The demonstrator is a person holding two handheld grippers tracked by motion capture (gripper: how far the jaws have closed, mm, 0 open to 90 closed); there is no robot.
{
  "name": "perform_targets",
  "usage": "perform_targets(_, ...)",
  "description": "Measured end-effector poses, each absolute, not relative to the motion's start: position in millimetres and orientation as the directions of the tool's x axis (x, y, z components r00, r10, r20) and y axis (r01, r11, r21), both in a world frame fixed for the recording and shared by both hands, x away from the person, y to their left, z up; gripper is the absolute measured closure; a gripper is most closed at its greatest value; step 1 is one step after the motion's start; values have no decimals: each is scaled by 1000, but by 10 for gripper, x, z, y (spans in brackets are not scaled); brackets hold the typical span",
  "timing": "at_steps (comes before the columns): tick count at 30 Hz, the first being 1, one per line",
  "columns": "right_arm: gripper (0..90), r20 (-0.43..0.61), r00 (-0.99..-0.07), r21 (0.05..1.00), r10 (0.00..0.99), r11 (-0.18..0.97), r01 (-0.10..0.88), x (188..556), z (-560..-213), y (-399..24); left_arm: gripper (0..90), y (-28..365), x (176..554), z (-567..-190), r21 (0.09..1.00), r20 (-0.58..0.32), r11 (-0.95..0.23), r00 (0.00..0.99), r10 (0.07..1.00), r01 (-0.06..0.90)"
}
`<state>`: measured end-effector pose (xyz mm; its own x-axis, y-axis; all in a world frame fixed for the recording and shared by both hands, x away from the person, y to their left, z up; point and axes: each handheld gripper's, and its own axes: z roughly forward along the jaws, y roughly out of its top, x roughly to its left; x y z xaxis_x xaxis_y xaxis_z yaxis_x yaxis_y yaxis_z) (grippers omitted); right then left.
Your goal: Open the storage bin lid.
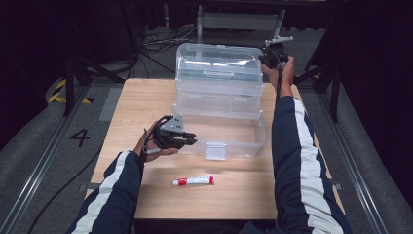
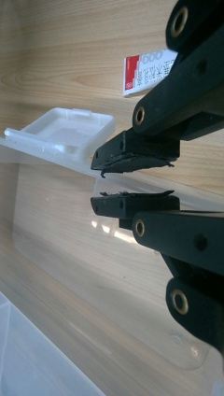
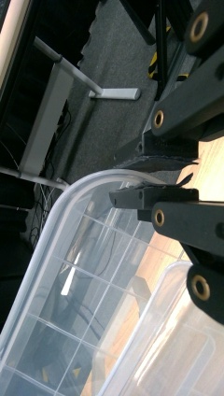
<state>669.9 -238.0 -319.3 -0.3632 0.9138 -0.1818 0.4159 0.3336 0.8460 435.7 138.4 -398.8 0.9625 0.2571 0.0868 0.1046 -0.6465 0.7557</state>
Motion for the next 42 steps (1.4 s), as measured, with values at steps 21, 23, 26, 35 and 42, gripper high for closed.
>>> perform_targets(21,807,-153,-389,811,908,341,476,6816,-3319,-2456,760,1346,4376,-4007,748,89,-657,967,240,94)
perform_targets(23,813,-162,-390,805,906,350,479,6808,-3310,-2485,751,1331,4380,-4010,743,106,-662,961,256,95)
perform_targets(26,813,-163,-386,806,908,348,479,6787,-3303,-2524,756,1330,4398,-4015,747,97,-658,964,248,95)
perform_targets(35,790,-170,-390,814,905,352,462,6684,-3266,-2593,758,1334,4412,-4018,751,87,-653,965,246,98)
perform_targets(42,772,-175,-404,822,898,359,442,6507,-3209,-2631,753,1329,4394,-4017,750,91,-654,962,256,103)
